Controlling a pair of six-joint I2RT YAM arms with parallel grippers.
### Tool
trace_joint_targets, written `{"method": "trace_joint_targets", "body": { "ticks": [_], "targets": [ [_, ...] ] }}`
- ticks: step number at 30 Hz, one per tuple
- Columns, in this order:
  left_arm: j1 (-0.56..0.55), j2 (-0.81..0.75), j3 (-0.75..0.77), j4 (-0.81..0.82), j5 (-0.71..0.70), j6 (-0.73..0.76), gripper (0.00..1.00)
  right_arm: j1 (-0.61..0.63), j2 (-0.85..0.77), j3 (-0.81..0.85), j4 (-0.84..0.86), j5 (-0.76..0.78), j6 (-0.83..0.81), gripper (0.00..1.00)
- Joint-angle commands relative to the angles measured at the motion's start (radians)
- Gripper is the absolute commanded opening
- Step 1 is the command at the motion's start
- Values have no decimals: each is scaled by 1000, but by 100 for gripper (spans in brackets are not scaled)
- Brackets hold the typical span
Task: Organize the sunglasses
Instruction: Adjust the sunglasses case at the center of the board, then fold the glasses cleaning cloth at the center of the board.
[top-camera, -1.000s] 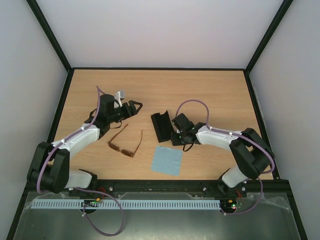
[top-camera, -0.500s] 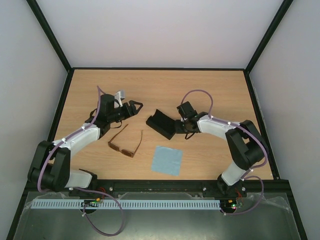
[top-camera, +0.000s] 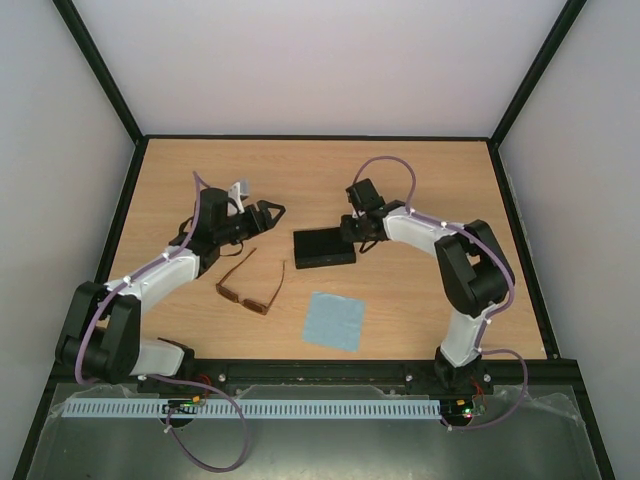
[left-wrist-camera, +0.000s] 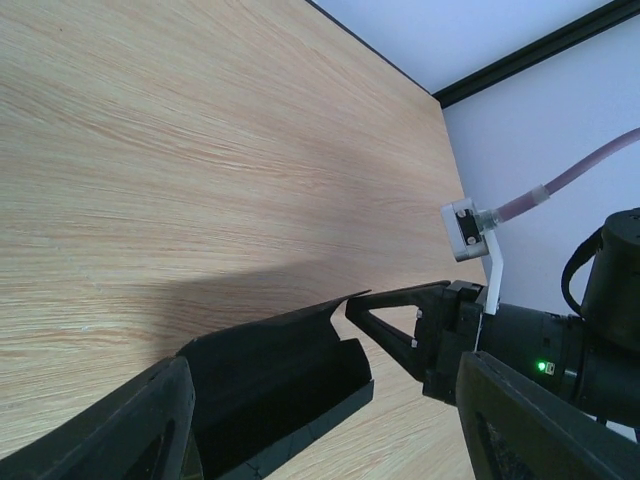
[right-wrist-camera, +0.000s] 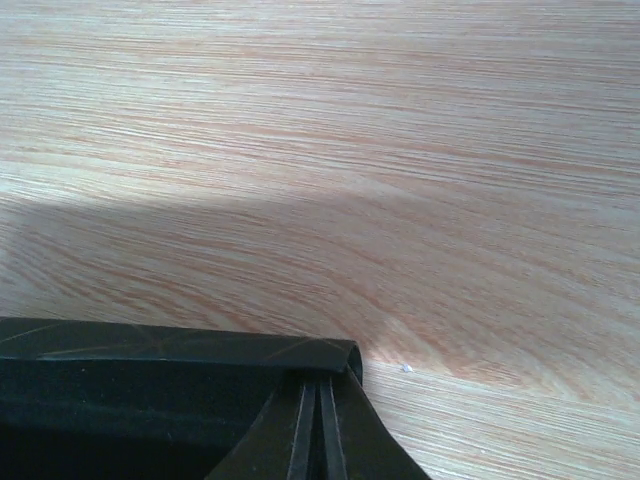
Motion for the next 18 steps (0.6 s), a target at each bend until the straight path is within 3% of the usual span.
{"method": "trace_joint_targets", "body": {
  "ticks": [1,4,8,13,14,15,16,17,18],
  "targets": [
    [10,-42,-12,-5,3,20,76,-7,-7,18,-71,0,-24,4],
    [10,-94,-15,-37,-5,33,84,-7,-98,-41,-74,-7,-13,5],
    [3,-172,-16,-114,-4,53,87,-7,-283,-157,-86,-4,2,21],
    [-80,-279,-9,-259,-38,96,91,-7,-499,-313,-122,-86,36,57],
    [-117,-290,2,-302,-62,114,97,-7,-534,-340,-132,-110,49,63],
    [-164,-298,13,-345,-91,130,99,-7,-577,-367,-138,-141,60,73],
    [-224,-307,18,-376,-120,141,100,-7,-621,-392,-141,-165,80,92],
    [-263,-315,20,-401,-147,140,100,-7,-667,-421,-137,-182,99,100],
    [-307,-323,16,-417,-177,136,99,-7,-710,-447,-128,-204,113,99]
  ]
}}
